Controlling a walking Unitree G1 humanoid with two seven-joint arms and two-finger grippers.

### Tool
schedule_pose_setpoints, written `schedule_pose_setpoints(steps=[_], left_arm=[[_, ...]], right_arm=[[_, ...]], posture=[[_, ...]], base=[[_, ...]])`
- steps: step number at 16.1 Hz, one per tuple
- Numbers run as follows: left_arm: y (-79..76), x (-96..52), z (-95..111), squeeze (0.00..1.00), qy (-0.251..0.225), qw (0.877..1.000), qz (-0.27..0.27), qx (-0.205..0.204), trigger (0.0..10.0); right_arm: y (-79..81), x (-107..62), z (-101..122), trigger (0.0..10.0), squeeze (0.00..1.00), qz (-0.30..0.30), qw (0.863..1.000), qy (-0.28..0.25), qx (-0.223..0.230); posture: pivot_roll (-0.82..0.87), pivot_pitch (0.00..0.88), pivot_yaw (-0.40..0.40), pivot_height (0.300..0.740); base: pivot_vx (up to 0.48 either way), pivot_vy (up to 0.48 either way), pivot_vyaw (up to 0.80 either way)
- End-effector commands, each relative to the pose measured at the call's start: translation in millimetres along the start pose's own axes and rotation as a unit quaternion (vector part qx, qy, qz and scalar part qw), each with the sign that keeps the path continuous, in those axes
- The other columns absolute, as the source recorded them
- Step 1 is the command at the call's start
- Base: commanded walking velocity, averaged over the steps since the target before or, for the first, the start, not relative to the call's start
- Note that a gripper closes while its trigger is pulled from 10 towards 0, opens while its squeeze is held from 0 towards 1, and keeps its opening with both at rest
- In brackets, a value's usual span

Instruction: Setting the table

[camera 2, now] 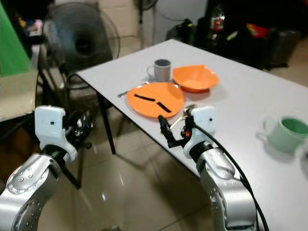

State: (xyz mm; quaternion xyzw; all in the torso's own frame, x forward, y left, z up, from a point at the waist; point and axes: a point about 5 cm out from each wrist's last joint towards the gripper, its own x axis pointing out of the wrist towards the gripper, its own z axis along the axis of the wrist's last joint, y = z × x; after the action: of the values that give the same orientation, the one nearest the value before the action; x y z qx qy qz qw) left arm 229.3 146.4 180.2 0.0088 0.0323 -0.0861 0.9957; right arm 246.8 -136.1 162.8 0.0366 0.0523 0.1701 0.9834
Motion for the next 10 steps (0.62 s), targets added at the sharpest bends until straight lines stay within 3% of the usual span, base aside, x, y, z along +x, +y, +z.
schedule_pose_setpoints(steps=[1, 10], left_arm=[[3.1, 0.1, 0.1, 0.00, 0.005, 1.000, 0.005, 0.006, 10.0], [4.5, 0.2, 0.6, 0.00, 0.006, 1.000, 0.003, 0.013, 10.0]], right_arm=[[3.1, 1.4, -1.0, 10.0, 1.00, 0.004, 1.000, 0.002, 0.006], [9.4, 3.6, -4.4, 10.0, 1.00, 0.024, 1.000, 0.009, 0.009]], posture=[[-0.07, 0.000, 0.035, 0.740], [-0.05, 0.000, 0.023, 0.740]], base=[[0.000, 0.285, 0.00], [0.000, 0.286, 0.00]])
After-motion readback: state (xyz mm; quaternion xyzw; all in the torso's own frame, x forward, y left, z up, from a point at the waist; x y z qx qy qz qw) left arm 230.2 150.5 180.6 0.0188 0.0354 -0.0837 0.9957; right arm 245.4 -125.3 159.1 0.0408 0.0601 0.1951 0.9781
